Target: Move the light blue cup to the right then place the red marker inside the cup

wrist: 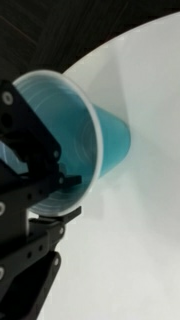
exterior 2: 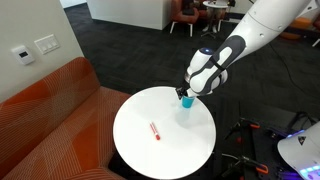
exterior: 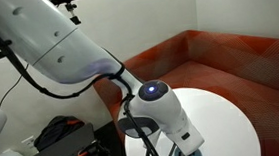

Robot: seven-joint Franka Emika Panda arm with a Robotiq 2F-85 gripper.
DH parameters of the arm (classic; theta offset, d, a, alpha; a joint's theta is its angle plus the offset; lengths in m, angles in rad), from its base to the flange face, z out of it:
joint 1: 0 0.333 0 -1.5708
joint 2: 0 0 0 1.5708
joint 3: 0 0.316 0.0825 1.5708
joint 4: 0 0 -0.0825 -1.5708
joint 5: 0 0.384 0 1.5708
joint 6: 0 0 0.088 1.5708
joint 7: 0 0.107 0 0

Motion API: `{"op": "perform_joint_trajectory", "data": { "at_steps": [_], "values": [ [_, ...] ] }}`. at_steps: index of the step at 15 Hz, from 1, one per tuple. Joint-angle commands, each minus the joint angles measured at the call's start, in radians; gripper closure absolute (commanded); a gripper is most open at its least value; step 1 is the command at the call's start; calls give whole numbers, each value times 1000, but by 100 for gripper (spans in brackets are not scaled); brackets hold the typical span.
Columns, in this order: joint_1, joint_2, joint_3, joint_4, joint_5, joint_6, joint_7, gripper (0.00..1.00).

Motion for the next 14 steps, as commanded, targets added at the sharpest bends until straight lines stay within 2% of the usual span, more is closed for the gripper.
{"op": "perform_joint_trajectory", "data": {
  "at_steps": [1,4,7,10,14],
  "values": [
    [1,1,1,13,13,1,-26,99],
    [-3,-25,6,14,8,-15,-37,100],
    [21,-53,-11,35,-13,-33,-51,99],
    [55,-72,-30,74,-43,-65,-64,99],
    [140,-76,-90,155,-138,-156,-62,99]
  ]
}}
